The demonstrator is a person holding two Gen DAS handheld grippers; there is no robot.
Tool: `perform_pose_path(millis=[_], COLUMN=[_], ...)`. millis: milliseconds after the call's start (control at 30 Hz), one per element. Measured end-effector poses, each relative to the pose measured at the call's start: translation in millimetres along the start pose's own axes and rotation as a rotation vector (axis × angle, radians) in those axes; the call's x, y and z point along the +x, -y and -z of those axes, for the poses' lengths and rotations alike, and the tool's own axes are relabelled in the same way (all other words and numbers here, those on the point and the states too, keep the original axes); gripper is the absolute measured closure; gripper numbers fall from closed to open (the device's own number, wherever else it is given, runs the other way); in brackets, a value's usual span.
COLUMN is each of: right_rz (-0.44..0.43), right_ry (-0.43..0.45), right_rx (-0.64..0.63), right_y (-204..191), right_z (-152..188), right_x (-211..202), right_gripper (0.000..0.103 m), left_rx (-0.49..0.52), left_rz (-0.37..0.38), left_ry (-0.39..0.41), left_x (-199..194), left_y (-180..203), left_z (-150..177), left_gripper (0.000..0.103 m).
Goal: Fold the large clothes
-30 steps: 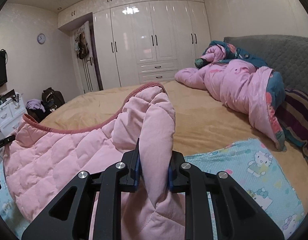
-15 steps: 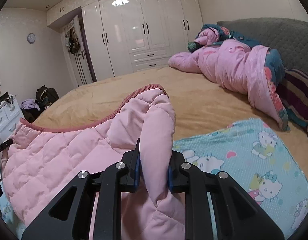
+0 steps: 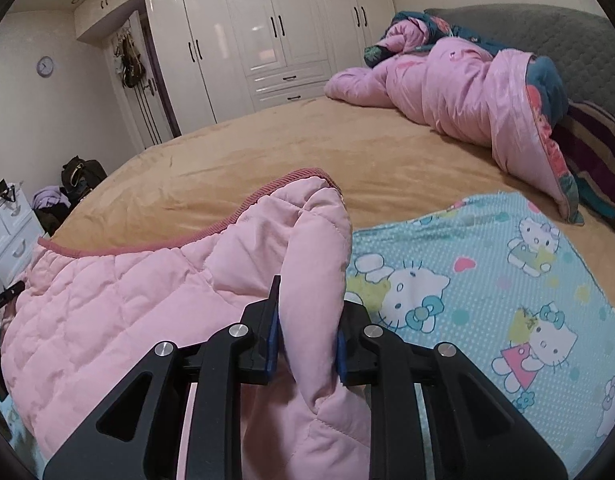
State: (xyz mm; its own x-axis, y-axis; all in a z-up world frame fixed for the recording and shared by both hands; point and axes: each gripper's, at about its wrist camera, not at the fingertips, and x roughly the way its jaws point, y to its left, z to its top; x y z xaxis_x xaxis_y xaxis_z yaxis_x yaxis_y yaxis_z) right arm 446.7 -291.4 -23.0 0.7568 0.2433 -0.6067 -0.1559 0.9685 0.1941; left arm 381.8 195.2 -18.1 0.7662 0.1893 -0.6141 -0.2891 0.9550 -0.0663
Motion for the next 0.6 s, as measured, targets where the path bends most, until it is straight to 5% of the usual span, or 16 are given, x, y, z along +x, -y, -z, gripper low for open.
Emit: perform_pose_path(millis=[600], right_rz=[0.059], right_ry=[-0.248], right_rx=[0.036], right_y=[11.4], right_z=[15.3], right_x=[74.6], right_gripper=[0.064], left_rx=[-0.028], left_rz=[-0.032], left_ry=[-0.130], left_x=[44.3], left_y=[-7.6], left_z=[22.2], left_gripper=[0.091])
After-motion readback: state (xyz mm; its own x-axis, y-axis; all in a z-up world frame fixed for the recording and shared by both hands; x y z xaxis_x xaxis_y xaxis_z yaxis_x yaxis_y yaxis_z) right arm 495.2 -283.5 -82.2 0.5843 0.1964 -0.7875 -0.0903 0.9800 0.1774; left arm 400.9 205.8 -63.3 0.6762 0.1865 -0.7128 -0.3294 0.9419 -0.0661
